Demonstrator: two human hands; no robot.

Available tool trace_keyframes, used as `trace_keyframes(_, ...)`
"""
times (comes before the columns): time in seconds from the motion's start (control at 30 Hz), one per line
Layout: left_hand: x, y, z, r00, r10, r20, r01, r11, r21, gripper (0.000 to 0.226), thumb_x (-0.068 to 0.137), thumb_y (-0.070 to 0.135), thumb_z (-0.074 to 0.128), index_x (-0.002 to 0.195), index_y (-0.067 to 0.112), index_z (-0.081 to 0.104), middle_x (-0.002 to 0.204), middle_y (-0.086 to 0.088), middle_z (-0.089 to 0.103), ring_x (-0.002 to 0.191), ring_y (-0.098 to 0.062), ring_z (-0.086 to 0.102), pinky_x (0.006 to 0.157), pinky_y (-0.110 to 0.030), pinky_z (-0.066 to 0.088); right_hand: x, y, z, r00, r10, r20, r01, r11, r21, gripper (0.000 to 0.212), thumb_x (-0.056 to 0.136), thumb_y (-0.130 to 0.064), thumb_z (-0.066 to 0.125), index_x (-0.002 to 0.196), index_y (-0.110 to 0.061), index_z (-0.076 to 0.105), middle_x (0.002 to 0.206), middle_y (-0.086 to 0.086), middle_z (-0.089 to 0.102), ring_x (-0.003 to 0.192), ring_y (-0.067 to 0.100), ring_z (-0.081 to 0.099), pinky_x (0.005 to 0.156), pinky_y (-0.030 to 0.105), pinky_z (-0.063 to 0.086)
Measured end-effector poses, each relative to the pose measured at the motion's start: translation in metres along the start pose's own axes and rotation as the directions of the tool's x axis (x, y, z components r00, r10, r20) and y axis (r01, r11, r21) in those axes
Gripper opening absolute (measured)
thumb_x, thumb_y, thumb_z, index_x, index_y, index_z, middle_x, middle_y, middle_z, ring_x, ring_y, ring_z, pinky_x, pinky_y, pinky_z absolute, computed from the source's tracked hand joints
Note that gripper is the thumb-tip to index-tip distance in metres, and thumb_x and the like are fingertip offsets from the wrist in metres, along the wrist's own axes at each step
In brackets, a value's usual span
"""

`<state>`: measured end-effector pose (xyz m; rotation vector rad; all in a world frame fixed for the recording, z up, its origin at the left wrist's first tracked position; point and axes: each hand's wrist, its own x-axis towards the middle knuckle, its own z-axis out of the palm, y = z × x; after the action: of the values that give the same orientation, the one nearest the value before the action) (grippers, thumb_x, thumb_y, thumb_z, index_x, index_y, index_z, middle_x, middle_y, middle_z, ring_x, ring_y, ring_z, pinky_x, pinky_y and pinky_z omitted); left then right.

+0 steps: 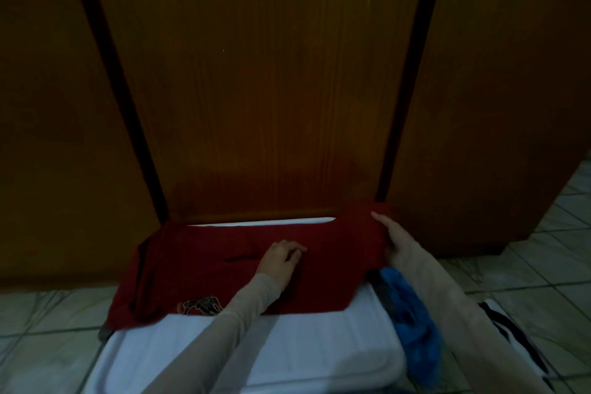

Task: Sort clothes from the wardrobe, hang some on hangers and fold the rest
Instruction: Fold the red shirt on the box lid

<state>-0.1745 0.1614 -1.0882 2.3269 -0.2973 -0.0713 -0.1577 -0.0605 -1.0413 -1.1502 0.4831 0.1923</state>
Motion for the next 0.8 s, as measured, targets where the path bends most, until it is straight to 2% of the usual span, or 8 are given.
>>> trace_keyframes(0.07, -0.004, 0.006, -0.010, 0.976, -0.215, -0.022, 0.190, 0.904, -0.384, 0.030, 0.101, 0.017, 0.036, 0.109, 0.004, 0.062, 0.090, -0.004, 0.064, 0.088, -0.018, 0.058, 0.074, -0.016, 0.042, -0.008, 0.006, 0.022, 0.995, 0.010, 0.095, -0.015, 0.998, 0.056, 0.039, 0.090, -0.016, 0.058, 0.126, -0.007, 0.051, 0.114, 0.014, 0.061, 0.092, 0.023, 0.060, 0.087, 0.035, 0.047)
trace_keyframes(0.17, -0.008, 0.011, -0.037, 0.866, -0.475, 0.157, 0.407, 0.487, -0.772, 0.049, 0.100, 0.043, 0.025, 0.101, 0.007, 0.058, 0.058, -0.002, 0.064, 0.058, -0.015, 0.059, 0.060, -0.025, 0.041, -0.032, 0.018, 0.072, 0.937, 0.079, 0.339, -0.017, 0.983, -0.181, 0.035, 0.093, -0.014, 0.052, 0.127, -0.013, 0.047, 0.118, 0.011, 0.057, 0.094, 0.020, 0.058, 0.089, 0.035, 0.045)
trace_keyframes(0.23, -0.013, 0.007, -0.054, 0.834, -0.520, 0.183, 0.393, 0.327, -0.859, 0.058, 0.099, 0.048, 0.025, 0.118, 0.002, 0.054, 0.091, -0.019, 0.069, 0.092, -0.030, 0.062, 0.080, -0.036, 0.045, -0.036, 0.034, 0.087, 0.887, 0.161, 0.433, -0.013, 0.946, -0.324, 0.034, 0.094, -0.016, 0.050, 0.125, -0.023, 0.040, 0.128, 0.009, 0.053, 0.115, 0.020, 0.052, 0.098, 0.038, 0.039)
trace_keyframes(0.3, -0.023, -0.001, -0.068, 0.816, -0.556, 0.159, 0.371, 0.293, -0.881, 0.058, 0.100, 0.042, 0.027, 0.137, -0.002, 0.040, 0.135, -0.023, 0.048, 0.128, -0.034, 0.042, 0.103, -0.037, 0.033, -0.036, 0.044, 0.094, 0.918, 0.128, 0.375, 0.029, 0.922, -0.386, 0.045, 0.094, -0.010, 0.049, 0.134, -0.023, 0.034, 0.136, 0.008, 0.049, 0.129, 0.020, 0.043, 0.106, 0.040, 0.030)
trace_keyframes(0.43, -0.027, -0.030, -0.072, 0.686, -0.726, 0.052, 0.553, 0.474, -0.685, 0.075, 0.085, 0.050, 0.058, 0.140, 0.002, 0.039, 0.141, -0.020, 0.043, 0.128, -0.034, 0.042, 0.107, -0.037, 0.032, -0.024, 0.063, 0.083, 0.988, -0.080, 0.130, 0.147, 0.726, -0.672, 0.031, 0.092, -0.002, 0.048, 0.120, -0.015, 0.052, 0.133, 0.012, 0.051, 0.117, 0.023, 0.050, 0.096, 0.032, 0.040)
trace_keyframes(0.53, -0.023, -0.035, -0.070, 0.695, -0.719, 0.015, 0.621, 0.589, -0.517, 0.081, 0.084, 0.049, 0.061, 0.141, 0.000, 0.033, 0.144, -0.021, 0.038, 0.131, -0.036, 0.038, 0.108, -0.039, 0.031, -0.021, 0.071, 0.071, 0.980, -0.186, 0.076, 0.162, 0.505, -0.848, 0.034, 0.090, -0.004, 0.053, 0.123, -0.012, 0.050, 0.132, 0.012, 0.050, 0.116, 0.026, 0.051, 0.091, 0.027, 0.041)
trace_keyframes(0.67, -0.016, -0.034, -0.066, 0.743, -0.669, -0.019, 0.619, 0.698, -0.360, 0.076, 0.086, 0.049, 0.059, 0.142, 0.004, 0.033, 0.143, -0.018, 0.040, 0.130, -0.035, 0.041, 0.105, -0.039, 0.034, -0.020, 0.078, 0.068, 0.981, -0.190, -0.027, 0.078, 0.520, -0.851, 0.055, 0.089, -0.017, 0.060, 0.137, -0.007, 0.033, 0.135, 0.017, 0.045, 0.120, 0.031, 0.048, 0.098, 0.035, 0.041)
trace_keyframes(0.8, -0.005, -0.035, -0.064, 0.767, -0.640, -0.043, 0.608, 0.747, -0.270, 0.071, 0.088, 0.048, 0.056, 0.142, 0.008, 0.032, 0.140, -0.017, 0.044, 0.126, -0.034, 0.046, 0.103, -0.040, 0.040, -0.018, 0.079, 0.065, 0.975, -0.218, -0.034, 0.066, 0.434, -0.899, 0.053, 0.086, -0.004, 0.060, 0.133, -0.009, 0.036, 0.130, 0.018, 0.048, 0.116, 0.030, 0.051, 0.092, 0.032, 0.043)
